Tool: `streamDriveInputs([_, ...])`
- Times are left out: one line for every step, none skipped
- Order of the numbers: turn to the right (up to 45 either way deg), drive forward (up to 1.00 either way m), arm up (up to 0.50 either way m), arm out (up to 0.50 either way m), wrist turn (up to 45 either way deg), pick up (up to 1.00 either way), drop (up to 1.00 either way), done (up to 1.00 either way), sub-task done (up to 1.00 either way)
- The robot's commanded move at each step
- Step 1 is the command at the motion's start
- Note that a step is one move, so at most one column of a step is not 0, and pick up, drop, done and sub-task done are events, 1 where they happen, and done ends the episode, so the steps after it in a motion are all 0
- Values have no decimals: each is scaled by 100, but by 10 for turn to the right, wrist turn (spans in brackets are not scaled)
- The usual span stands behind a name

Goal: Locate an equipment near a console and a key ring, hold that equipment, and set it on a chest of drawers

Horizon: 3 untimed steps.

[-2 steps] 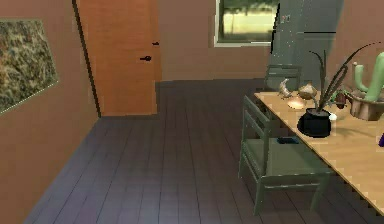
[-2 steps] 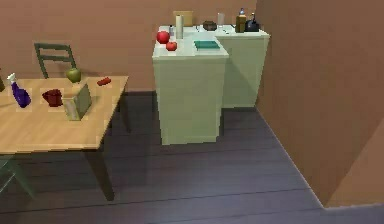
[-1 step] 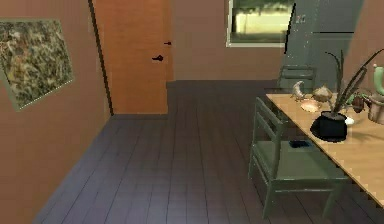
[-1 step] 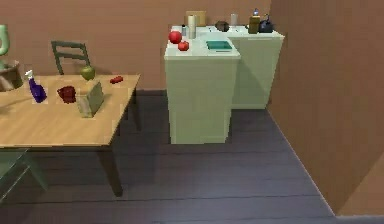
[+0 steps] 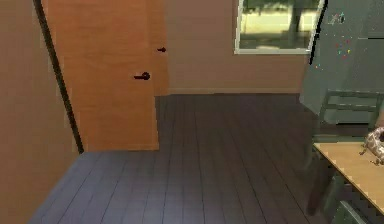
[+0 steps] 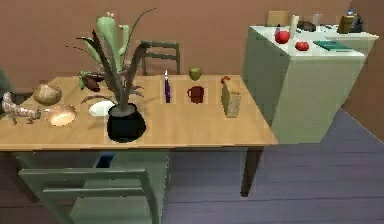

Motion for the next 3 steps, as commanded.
streamDriveInputs([0,85,0,0,0,0,0,0,0])
streamDriveInputs([60,0,0,0,0,0,0,0,0])
streamDriveInputs([0,85,0,0,0,0,0,0,0])
